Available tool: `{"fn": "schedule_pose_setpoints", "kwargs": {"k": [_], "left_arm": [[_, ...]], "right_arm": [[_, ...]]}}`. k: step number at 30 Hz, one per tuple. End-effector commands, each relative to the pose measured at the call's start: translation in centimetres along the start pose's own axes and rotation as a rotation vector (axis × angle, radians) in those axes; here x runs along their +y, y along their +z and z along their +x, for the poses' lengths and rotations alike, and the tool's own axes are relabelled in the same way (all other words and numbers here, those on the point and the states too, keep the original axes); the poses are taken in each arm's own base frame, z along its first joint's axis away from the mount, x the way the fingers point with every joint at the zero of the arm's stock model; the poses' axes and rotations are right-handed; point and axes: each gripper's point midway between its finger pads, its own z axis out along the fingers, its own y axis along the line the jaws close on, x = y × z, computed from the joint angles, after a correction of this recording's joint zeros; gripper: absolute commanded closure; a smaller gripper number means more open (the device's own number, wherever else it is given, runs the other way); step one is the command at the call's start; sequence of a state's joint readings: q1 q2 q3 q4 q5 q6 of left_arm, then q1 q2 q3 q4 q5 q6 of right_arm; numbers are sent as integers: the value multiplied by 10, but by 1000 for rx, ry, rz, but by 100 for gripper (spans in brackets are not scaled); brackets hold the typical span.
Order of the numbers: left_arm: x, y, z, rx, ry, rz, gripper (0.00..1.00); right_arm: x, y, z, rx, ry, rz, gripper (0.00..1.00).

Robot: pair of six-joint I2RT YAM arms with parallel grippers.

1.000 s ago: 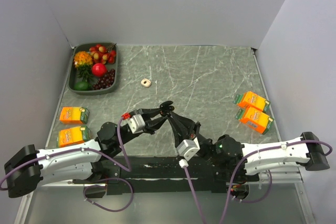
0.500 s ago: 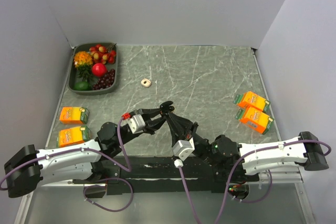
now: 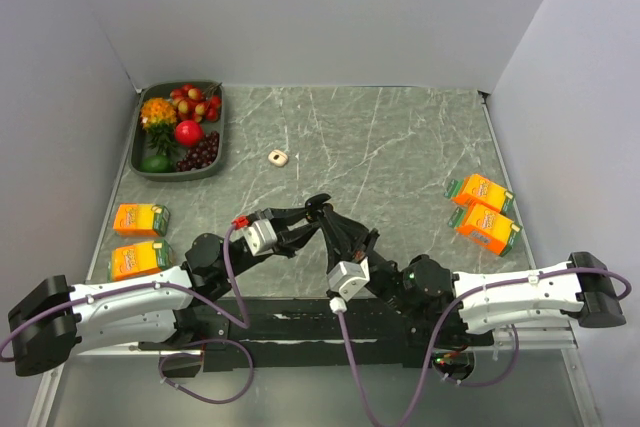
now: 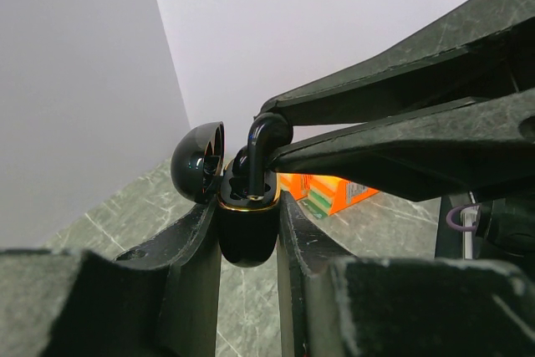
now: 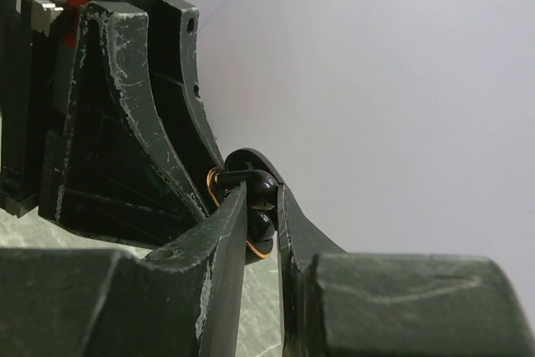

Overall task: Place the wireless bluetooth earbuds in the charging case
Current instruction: Place the earbud in the charging case.

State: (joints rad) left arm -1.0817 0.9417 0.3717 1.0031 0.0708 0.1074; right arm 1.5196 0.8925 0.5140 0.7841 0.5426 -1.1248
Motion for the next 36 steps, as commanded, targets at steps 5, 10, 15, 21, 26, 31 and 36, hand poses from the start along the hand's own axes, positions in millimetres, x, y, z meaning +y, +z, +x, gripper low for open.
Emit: {"fn": "schedule_pose_setpoints", "kwargs": {"k": [5,10,15,21,26,31,36], "left_arm": [[-1,2,-18,-50,-15,-2,99],[-2,1,-19,-52,-12,-1,99],[-1,1,-19,-53,-9,-4,99],[0,0,-20,-56,-5,-10,99],[1,0,-20,-55,-2,-16,99],[2,0,-19,-53,-1,-22,99],[1,0,-22,-58,-1,-13,99]], "right_arm": [[-10,5,2,22,-19,48,100],[-8,6,4,33,-46,38,100],[-1,5,7,40,-55,10,100],[-1,2,10,48,-63,1,100],[-1,1,11,55,-61,-2,100],[-1,-1,12,57,-58,-4,100],[4,-1,12,52,-56,-22,100]]}}
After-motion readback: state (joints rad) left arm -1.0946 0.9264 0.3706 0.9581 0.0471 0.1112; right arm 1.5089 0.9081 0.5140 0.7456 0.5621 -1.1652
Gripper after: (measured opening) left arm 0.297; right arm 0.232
